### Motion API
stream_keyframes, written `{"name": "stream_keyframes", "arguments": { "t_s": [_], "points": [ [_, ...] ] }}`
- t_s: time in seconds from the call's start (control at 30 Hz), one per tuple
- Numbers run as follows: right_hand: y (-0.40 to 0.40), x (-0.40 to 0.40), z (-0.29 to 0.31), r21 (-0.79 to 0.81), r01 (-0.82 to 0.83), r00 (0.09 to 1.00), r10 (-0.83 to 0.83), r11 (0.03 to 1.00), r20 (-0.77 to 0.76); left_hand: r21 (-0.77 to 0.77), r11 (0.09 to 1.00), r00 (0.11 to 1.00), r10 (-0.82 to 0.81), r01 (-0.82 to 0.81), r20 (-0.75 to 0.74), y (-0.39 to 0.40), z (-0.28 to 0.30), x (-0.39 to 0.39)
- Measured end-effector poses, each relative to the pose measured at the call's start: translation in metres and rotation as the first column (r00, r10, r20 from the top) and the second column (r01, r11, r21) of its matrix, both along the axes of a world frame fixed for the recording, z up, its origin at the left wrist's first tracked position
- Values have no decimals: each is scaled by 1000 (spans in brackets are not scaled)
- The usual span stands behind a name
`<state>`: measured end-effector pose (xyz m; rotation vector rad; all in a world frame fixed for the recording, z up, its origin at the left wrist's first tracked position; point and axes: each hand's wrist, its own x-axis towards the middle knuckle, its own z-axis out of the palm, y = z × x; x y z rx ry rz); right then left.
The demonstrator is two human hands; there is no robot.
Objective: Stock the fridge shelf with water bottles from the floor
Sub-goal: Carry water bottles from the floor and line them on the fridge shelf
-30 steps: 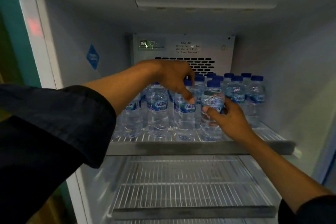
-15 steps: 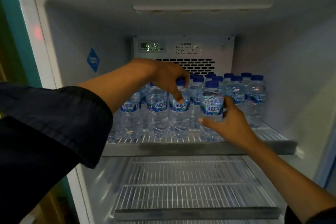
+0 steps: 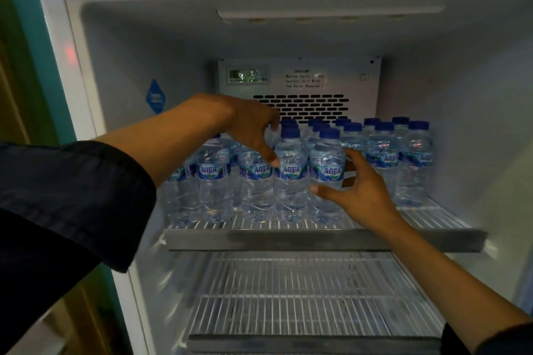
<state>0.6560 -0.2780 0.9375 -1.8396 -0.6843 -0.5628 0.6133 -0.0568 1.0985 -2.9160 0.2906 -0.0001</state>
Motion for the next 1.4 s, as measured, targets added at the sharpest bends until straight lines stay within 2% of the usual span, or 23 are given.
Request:
{"name": "stream_keyframes", "arguments": {
  "t_s": [0.1, 0.27, 0.73, 0.97, 1.4],
  "points": [
    [0, 1, -3, -15, 21, 1000, -21, 1000, -23, 102, 990, 995, 96, -97, 12, 10, 1, -2],
    [1, -1, -2, -12, 24, 999, -25, 1000, -42, -19, 999, 997, 27, -28, -71, 17, 2, -4],
    [1, -2, -2, -7, 25, 999, -25, 1000, -47, -71, 996, 998, -57, 55, -27, 33, 3, -3],
    [2, -2, -2, -17, 21, 999, -22, 1000, -35, -272, 948, 984, -142, 165, 105, 4, -17, -1],
    [5, -1, -3, -36, 27, 1000, -26, 999, 13, -169, 967, 979, -173, 189, 108, -4, -23, 15]
  ]
}}
